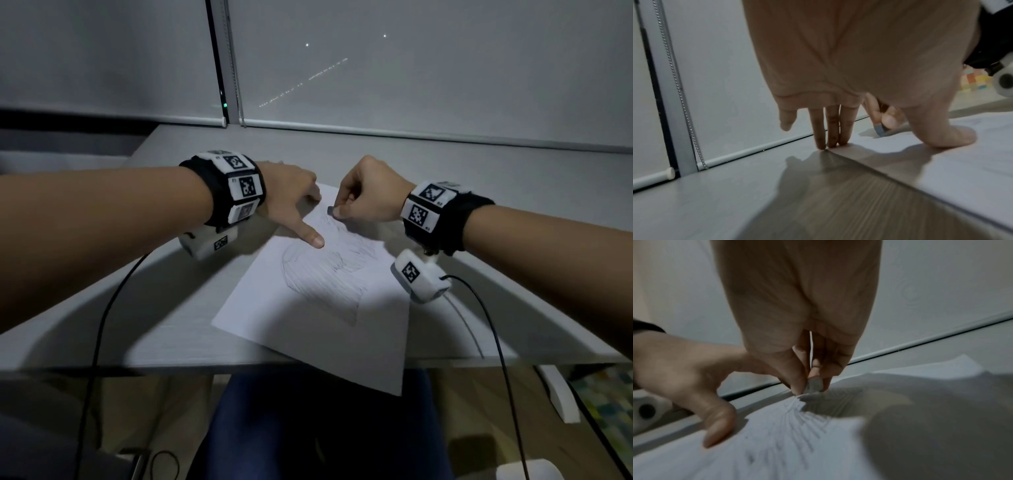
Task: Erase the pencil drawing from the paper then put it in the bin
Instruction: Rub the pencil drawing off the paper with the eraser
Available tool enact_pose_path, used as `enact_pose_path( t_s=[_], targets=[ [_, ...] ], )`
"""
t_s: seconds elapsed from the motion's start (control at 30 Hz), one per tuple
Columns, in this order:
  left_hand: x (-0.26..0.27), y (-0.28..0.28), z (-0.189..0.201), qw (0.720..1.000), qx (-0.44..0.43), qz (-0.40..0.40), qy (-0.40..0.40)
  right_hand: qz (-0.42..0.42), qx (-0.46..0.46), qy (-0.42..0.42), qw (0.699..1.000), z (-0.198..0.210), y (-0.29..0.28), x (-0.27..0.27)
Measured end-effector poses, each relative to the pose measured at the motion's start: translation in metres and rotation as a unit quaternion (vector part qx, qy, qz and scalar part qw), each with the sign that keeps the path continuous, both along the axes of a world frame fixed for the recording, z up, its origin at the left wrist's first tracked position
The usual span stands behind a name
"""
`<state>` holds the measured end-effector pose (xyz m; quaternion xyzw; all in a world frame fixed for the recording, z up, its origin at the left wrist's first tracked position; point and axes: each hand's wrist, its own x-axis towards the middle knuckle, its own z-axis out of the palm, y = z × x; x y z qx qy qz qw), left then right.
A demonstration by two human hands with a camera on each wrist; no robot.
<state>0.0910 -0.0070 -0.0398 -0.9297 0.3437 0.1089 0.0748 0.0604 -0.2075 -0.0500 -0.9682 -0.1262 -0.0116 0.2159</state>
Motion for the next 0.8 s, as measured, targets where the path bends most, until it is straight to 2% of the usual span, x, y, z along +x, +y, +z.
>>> enact_pose_path(
  t_s=[0.1, 0.2, 0.4, 0.6, 0.8],
  targets=[
    [0.002, -0.002, -0.003, 0.997, -0.063, -0.026, 0.042, 0.026, -0.002, -0.007, 1.000, 0.000, 0.004, -0.004],
    [0.003, -0.004, -0.004, 0.994, -0.048, -0.027, 0.091, 0.027, -0.013, -0.021, 0.999, -0.003, 0.011, -0.006],
    [0.003, -0.009, -0.003, 0.996, -0.016, 0.001, 0.082, 0.011, -0.038, -0.027, 0.999, -0.009, 0.012, -0.004],
    [0.001, -0.007, -0.006, 0.994, -0.012, 0.045, 0.102, 0.072, -0.030, 0.021, 0.997, -0.005, 0.019, -0.015],
    [0.002, -0.010, -0.003, 0.992, -0.009, 0.067, 0.108, 0.013, -0.029, -0.016, 0.999, -0.006, 0.022, -0.002]
  ],
)
